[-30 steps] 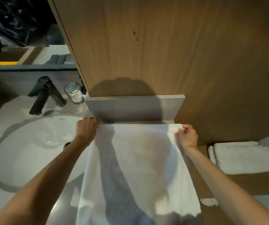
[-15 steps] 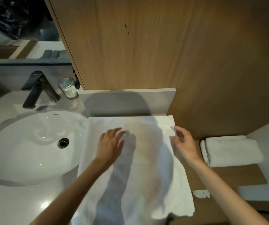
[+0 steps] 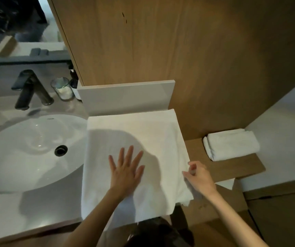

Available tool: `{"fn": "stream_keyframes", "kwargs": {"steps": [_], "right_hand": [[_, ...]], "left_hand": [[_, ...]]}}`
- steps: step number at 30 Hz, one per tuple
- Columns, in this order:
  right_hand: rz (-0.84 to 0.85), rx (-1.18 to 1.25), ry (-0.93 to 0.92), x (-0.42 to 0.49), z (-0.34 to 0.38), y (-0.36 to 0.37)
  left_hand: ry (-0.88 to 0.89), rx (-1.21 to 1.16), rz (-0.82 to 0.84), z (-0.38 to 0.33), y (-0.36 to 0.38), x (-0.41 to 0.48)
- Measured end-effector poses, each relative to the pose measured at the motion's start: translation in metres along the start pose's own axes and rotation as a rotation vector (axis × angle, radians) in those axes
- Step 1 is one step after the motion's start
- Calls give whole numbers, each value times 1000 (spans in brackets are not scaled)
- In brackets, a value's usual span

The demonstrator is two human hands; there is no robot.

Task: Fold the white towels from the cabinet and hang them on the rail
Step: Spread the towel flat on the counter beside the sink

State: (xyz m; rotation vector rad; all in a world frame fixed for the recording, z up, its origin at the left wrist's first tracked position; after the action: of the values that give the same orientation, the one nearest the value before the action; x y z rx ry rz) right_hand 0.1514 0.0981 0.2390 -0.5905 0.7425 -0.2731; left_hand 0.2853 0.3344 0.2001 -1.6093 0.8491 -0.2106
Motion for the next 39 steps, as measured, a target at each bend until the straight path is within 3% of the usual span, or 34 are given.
{"fn": "stream_keyframes", "kwargs": {"steps": [6,12,19,25,28,30,32,35,39], "right_hand": [[-48,-95,210,-16,-8,15],[-276,-128,34,-39,-8,25],[-218,97,11,-46,-18,7],[-197,20,75,-45,-28,10],[-330,-149,54,-44,-20,8],[-377,-251,-58,-42,-10,7],[-236,-100,-161,-38,3,11],[66,222,-85,-35,25,25],[84,311,-51,-34,35,36]], "left_hand": [[-5,22,22,0,-2,1],[3,14,21,2,-3,3],[55,31,-4,17,-4,4],[98,31,-40,19,-3,6],[88,48,-27,20,-2,9],[82,63,-9,21,0,12],[71,75,9,22,0,13],[53,84,7,20,-2,12],[44,55,-15,17,-2,10]]}}
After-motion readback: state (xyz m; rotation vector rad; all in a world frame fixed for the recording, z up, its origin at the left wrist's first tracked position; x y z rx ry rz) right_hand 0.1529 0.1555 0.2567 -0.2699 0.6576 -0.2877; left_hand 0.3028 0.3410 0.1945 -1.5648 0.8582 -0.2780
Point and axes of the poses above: each hand's wrist, its own x-axis towards the middle knuckle, its own y-axis out of the palm, z = x × y, the point moved 1 cm from there along x, towards the middle knuckle, and after that the axes turned 13 degrees about z, right-handed, at the moved point
